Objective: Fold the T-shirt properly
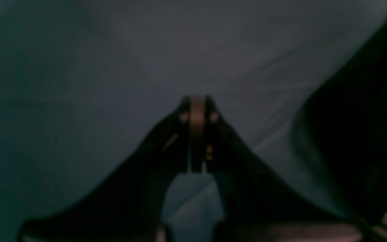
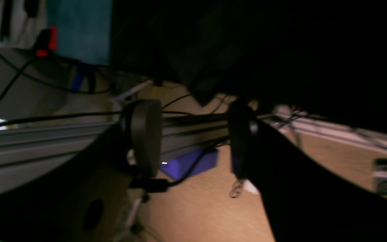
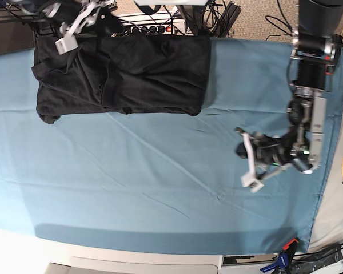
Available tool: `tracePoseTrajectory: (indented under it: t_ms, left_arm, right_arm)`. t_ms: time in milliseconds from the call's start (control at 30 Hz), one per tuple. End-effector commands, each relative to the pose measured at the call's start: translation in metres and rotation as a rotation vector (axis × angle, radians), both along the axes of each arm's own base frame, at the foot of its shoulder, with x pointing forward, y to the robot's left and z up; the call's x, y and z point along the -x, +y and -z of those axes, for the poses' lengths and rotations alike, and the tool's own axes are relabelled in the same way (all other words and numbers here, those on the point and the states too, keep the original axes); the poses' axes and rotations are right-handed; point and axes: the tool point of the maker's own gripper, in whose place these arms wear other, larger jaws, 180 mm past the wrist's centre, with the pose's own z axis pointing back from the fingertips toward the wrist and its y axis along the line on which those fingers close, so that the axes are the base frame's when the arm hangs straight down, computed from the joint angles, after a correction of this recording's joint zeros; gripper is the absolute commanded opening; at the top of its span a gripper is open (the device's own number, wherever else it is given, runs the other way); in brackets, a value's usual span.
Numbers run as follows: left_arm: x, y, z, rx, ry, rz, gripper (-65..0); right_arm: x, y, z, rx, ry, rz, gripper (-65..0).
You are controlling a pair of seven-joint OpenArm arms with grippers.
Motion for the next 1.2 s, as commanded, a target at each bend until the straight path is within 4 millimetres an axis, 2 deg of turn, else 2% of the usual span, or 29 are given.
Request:
tracePoseTrajectory:
  t_ms: [0,167,300,533,1000,1100,1167]
  left_arm:
    - [-0.013,0.003,-0.021,0.028,-0.061,-0.005,-62.3]
    - [-0.016,0.018,-0.027,0.027,-0.073,-0.038,-62.3]
    - [-0.013,0.015,-0.025,0.043,-0.065,-0.033,-62.3]
    - [-0.011,0.013,-0.024,0.048,-0.066,-0.012,-62.3]
    - [-0.011,0.013,-0.023,0.046,-0.066,-0.012,-62.3]
    - [-0.011,0.013,-0.023,0.046,-0.066,-0.012,-62.3]
    - [-0.011,0.013,-0.024,0.047,-0.066,-0.012,-62.3]
  right_arm:
    - [-0.006,0.005,-0.009,-0.029,-0.04,0.005,-33.2]
    - [-0.017,0.015,0.0,0.009,-0.069,0.002,-33.2]
    - [-0.024,0.029,0.007,0.021,-0.077,0.01,-33.2]
    - [-0.027,0.036,0.021,0.065,-0.039,0.038,-33.2]
    - [-0.029,0.033,0.022,0.089,-0.053,0.047,-33.3]
    - [-0.03,0.022,0.019,0.111,-0.08,0.047,-33.3]
    - [-0.031,0.008,0.013,0.128,-0.114,0.053,-33.3]
